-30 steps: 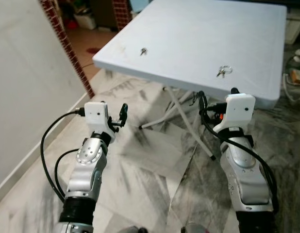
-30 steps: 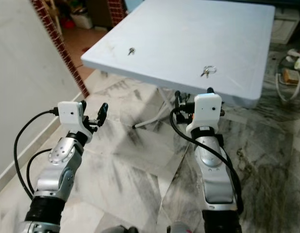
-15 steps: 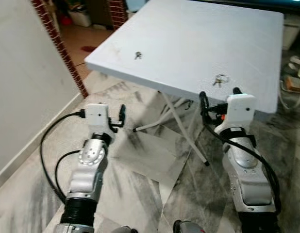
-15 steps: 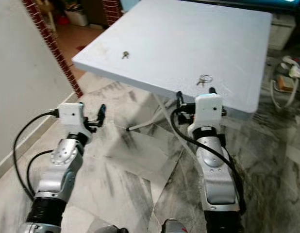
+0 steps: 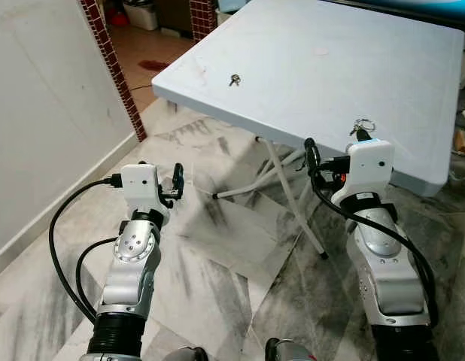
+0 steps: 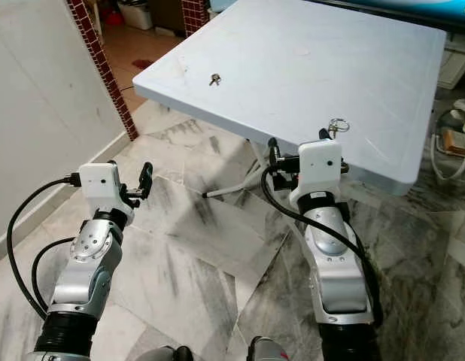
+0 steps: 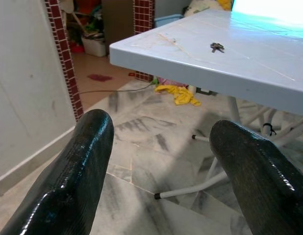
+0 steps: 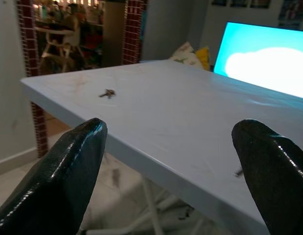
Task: Hang keys on a hook
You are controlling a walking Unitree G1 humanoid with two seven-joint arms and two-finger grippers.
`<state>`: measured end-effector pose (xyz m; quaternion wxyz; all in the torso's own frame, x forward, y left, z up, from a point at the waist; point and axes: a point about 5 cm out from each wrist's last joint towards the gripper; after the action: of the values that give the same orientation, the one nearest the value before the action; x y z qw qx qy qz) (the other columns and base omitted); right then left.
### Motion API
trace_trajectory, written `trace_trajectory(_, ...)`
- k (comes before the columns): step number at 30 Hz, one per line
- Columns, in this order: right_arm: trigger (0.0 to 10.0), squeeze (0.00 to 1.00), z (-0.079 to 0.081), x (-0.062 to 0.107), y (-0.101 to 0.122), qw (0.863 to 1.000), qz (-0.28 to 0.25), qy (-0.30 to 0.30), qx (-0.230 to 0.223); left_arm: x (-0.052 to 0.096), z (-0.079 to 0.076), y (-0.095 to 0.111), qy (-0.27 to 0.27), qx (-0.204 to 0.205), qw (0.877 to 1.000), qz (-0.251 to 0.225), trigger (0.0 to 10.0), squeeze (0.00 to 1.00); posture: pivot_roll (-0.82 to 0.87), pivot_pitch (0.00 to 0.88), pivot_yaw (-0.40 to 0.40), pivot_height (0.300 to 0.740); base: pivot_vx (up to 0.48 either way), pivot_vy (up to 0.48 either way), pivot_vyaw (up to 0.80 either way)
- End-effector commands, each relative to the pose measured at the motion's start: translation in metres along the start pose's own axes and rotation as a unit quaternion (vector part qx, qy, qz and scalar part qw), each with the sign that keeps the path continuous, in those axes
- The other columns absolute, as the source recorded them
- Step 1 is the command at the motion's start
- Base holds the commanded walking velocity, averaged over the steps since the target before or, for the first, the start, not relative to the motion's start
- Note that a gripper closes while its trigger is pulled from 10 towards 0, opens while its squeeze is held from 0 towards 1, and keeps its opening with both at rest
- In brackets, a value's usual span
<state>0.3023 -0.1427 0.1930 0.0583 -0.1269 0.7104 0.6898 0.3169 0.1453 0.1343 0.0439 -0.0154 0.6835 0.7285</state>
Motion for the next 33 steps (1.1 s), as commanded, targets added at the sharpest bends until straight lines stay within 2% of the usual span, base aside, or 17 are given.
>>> trace_trajectory(1,10.0,0.0,0.006,-0.002,0.003,1.0,-0.008,0.013,0.002,0.002,0.002,0.001,-0.006,0.0,1.0,-0.006,10.0,0.0,-0.07,0.161,0.051,0.74,0.0,0.0,0.0)
trace_trajectory(5,10.0,0.0,0.01,-0.003,0.006,1.0,-0.02,0.02,0.004,-0.001,0.003,0.007,-0.01,0.001,1.0,-0.016,10.0,0.0,-0.07,0.161,0.064,0.74,0.135,0.0,0.0)
trace_trajectory(10,10.0,0.0,0.008,-0.003,0.008,1.0,-0.027,0.011,0.002,-0.002,0.003,0.011,-0.019,0.005,1.0,-0.023,10.0,0.0,-0.07,0.16,0.078,0.74,0.32,0.0,0.0)
trace_trajectory(33,10.0,0.0,0.002,0.001,0.004,1.0,-0.025,-0.007,0.004,-0.006,0.002,0.01,-0.032,0.004,0.999,-0.018,10.0,0.0,-0.08,0.153,0.091,0.74,0.423,0.0,0.0)
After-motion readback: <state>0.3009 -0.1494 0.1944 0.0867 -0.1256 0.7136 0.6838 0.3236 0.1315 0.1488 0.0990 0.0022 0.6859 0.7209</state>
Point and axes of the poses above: a point about 5 cm out from each wrist's last joint towards the gripper, its own x axis pointing back from the gripper into the wrist, its own y axis along the axis of the wrist's last joint, z = x × y, and after that the axes turned 7 degrees about -x, right-handed
